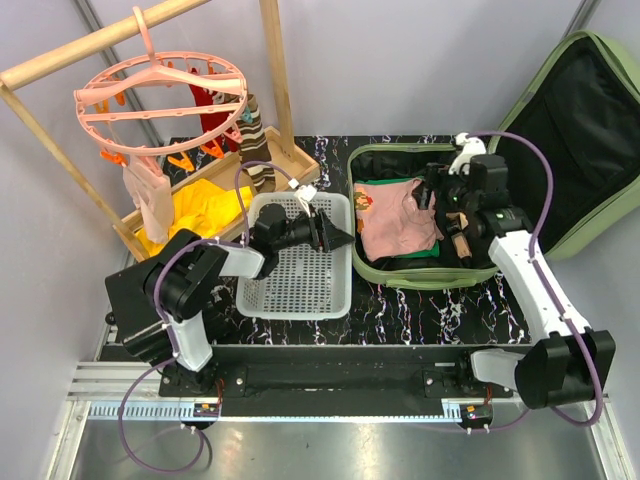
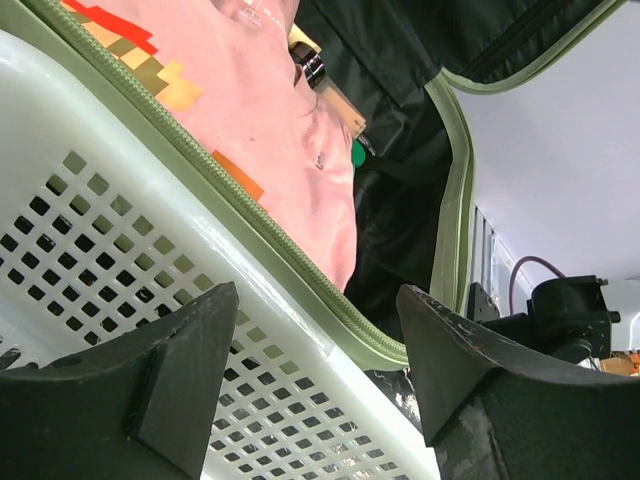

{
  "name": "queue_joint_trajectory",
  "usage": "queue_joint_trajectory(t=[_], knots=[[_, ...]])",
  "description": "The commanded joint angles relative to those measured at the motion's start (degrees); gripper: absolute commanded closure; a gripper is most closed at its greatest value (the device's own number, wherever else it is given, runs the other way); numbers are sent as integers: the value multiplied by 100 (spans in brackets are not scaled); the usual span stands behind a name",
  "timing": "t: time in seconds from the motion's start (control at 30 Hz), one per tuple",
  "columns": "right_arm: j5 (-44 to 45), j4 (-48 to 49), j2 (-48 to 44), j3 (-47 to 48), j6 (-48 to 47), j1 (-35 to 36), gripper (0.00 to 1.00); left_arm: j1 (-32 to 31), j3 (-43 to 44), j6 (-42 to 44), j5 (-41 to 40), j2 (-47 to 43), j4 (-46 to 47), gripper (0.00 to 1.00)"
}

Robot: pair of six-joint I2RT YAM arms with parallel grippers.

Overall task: Open, take out, and arrange the luggage
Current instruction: Pick up the object with the right arm

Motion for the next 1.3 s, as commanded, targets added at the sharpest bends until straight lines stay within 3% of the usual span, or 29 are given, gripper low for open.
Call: queue_joint_trajectory(t=[0.0, 0.07, 0.17, 0.27, 0.5, 0.6, 0.63, 0.7, 0.8, 1.03, 1.27], knots=[[844, 26, 178, 61, -159, 577, 24, -200, 306, -47, -26, -55, 645, 25], [1136, -44, 257, 87, -238, 849, 24, -191, 192, 398, -379, -415, 153, 16], [1558, -36, 389, 61, -248, 1245, 26, -209, 200, 1322, -1293, -1091, -1750, 8], [2066, -1, 477, 17, -335, 1649, 28, -217, 357, 1991, -2224, -1751, -3086, 1], [2710, 52, 916, 149, -371, 2616, 31, -147, 1350, 2546, -4325, -3042, -6236, 1], [3157, 157, 1250, 219, -309, 3003, 33, 264, 1632, 2485, -4022, -3412, -7160, 1], [3759, 149, 1643, 393, -266, 3291, 36, 1014, 1676, 2432, -3506, -3648, -7571, 1], [4141, 184, 1882, 509, -309, 3442, 38, 1502, 1642, 2519, -3080, -3826, -7628, 1], [4380, 289, 2129, 615, -397, 3531, 38, 1707, 1510, 2853, -3271, -3984, -7567, 1], [4828, 193, 2683, 896, -494, 3680, 37, 1857, 1334, 3205, -3685, -4151, -7531, 1], [4503, 386, 2938, 843, -230, 3689, 36, 1857, 1255, 3363, -3800, -4354, -7584, 1]])
